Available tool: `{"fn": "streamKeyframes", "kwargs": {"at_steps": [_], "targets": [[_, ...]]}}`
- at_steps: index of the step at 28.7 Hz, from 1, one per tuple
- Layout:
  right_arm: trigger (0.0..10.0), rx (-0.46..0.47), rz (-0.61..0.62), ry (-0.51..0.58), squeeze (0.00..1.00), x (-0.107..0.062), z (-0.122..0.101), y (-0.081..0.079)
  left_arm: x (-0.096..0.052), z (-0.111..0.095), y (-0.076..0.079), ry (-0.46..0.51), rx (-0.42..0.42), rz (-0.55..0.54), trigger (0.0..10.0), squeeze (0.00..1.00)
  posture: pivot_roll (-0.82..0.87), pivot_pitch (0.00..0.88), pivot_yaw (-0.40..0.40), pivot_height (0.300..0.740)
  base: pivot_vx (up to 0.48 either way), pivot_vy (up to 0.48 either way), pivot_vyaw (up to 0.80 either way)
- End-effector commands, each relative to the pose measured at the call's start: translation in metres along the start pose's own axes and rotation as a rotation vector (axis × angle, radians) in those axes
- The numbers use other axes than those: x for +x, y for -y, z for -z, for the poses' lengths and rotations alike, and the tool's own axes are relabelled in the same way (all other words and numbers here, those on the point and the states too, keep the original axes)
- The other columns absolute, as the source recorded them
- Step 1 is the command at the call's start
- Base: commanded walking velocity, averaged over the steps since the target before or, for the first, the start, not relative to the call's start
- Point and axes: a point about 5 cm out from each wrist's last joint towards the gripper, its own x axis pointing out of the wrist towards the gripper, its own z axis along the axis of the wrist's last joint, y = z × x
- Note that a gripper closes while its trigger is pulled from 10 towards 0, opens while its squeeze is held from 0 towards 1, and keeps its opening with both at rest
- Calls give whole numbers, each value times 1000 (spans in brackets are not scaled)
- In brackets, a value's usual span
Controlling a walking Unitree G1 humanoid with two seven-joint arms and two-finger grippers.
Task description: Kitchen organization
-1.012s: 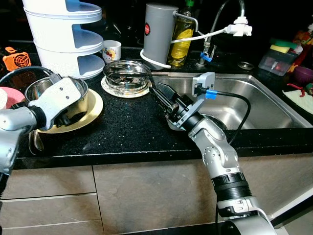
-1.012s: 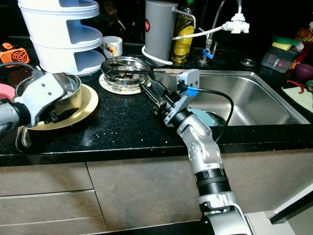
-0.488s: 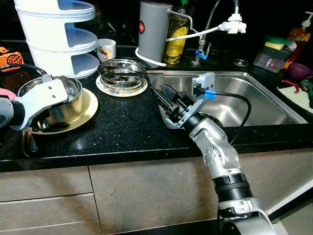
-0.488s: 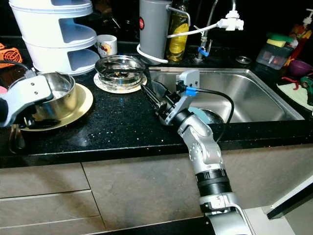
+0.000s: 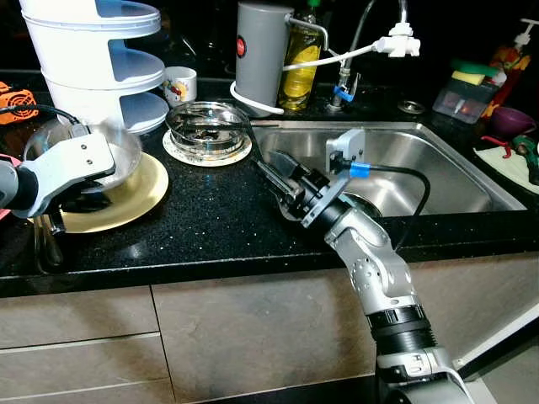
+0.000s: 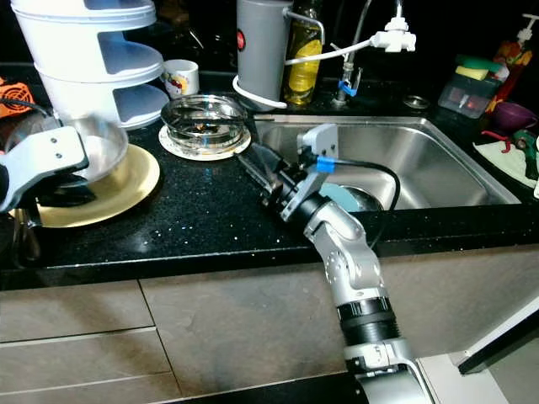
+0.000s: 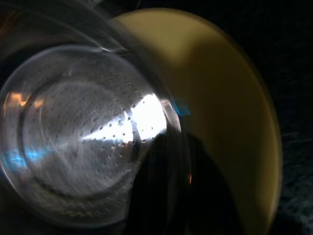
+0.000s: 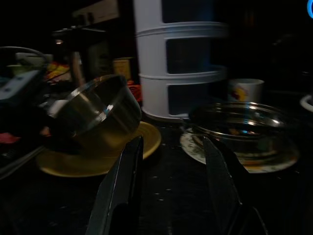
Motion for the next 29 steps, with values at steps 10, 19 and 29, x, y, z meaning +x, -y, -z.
{"fn": "streamKeyframes", "kwargs": {"at_steps": [10, 19, 29], "targets": [[10000, -4, -135, -32, 0, -9, 1, -12, 2, -3, -7, 12, 40, -43, 0, 0, 130, 0, -117, 740, 0, 0, 0], [10000, -3, -105, -35, 0, -9, 3, -11, -2, -19, -28, 90, 101, -229, 0, 0, 131, 0, -117, 740, 0, 0, 0], [10000, 4, -33, -34, 0, -7, 3, -4, -2, -50, -32, 333, 83, -288, 0, 0, 131, 0, -117, 740, 0, 0, 0]]}}
